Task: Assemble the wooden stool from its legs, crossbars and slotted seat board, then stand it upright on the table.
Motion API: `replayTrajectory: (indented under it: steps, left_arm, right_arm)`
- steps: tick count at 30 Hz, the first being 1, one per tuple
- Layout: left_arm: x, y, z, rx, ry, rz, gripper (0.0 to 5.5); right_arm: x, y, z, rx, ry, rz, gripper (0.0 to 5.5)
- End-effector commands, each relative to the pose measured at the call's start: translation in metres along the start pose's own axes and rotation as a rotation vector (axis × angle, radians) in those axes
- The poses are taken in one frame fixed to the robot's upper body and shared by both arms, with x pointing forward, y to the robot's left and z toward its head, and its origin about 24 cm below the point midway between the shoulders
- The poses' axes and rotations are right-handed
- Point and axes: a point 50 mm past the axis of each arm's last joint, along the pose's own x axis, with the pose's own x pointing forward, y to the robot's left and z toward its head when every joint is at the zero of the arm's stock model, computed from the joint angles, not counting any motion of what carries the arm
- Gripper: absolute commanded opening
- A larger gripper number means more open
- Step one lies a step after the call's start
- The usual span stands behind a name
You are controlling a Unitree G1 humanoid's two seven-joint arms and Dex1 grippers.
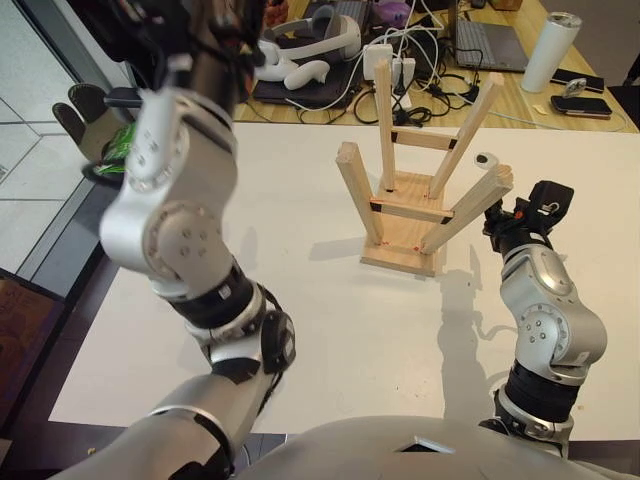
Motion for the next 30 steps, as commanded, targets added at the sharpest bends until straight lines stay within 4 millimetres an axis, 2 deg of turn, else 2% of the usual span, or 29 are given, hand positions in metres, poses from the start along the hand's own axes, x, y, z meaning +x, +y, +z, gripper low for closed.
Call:
replayTrajectory:
  steps: [1,3,4,6,8,9,10,11,13,17,18,20,23,25,27,29,30]
  left_arm:
    - [0.023,-0.008,0.023,-0.057,-0.064,-0.040,2.99]
    - [0.019,-0.014,0.015,-0.065,0.007,-0.083,2.99]
    - [0.014,-0.019,0.000,-0.054,0.079,-0.129,2.99]
    - [-0.006,-0.025,-0.058,0.004,0.370,-0.216,2.99]
    - [-0.044,-0.025,-0.133,0.100,0.735,-0.227,2.99]
    - [-0.067,-0.031,-0.161,0.139,0.869,-0.254,2.99]
    - [-0.084,-0.037,-0.177,0.165,0.951,-0.287,2.99]
    - [-0.093,-0.043,-0.184,0.182,0.970,-0.307,2.99]
    - [-0.089,-0.048,-0.181,0.189,0.927,-0.303,2.99]
    - [-0.062,-0.043,-0.157,0.149,0.755,-0.223,2.99]
    - [-0.055,-0.043,-0.148,0.114,0.706,-0.207,2.99]
    - [-0.043,-0.043,-0.129,0.034,0.594,-0.172,2.99]
    - [-0.032,-0.044,-0.106,-0.057,0.466,-0.141,2.99]
    - [-0.030,-0.044,-0.100,-0.088,0.434,-0.131,2.99]
    - [-0.028,-0.044,-0.097,-0.122,0.417,-0.122,2.99]
    - [-0.026,-0.044,-0.093,-0.162,0.395,-0.110,2.99]
    - [-0.025,-0.042,-0.090,-0.176,0.381,-0.100,2.99]
  right_arm:
    - [0.002,0.005,0.003,-0.011,-0.012,0.024,2.60]
    - [0.002,0.004,0.004,-0.018,-0.013,0.028,2.60]
    - [0.002,0.003,0.004,-0.022,-0.013,0.026,2.60]
    - [0.000,0.000,0.004,-0.029,-0.012,0.018,2.60]
    - [0.000,-0.002,0.004,-0.035,-0.008,0.019,2.60]
    - [0.000,-0.001,0.004,-0.039,-0.005,0.025,2.60]
    - [0.001,0.000,0.004,-0.042,-0.003,0.033,2.60]
    - [0.001,0.000,0.004,-0.045,-0.002,0.039,2.60]
    - [0.001,0.000,0.004,-0.049,-0.002,0.038,2.60]
    - [0.001,-0.002,0.011,-0.083,-0.067,0.013,2.60]
    - [0.000,-0.004,0.021,-0.137,-0.144,-0.007,2.60]
    - [-0.007,0.004,0.053,-0.252,-0.382,-0.004,2.60]
    - [-0.032,0.043,0.102,-0.376,-0.758,0.160,2.60]
    - [-0.047,0.067,0.118,-0.385,-0.893,0.278,2.60]
    - [-0.054,0.088,0.120,-0.325,-0.903,0.415,2.60]
    - [-0.041,0.094,0.102,-0.243,-0.739,0.462,2.60]
    - [-0.029,0.091,0.086,-0.225,-0.620,0.447,2.60]
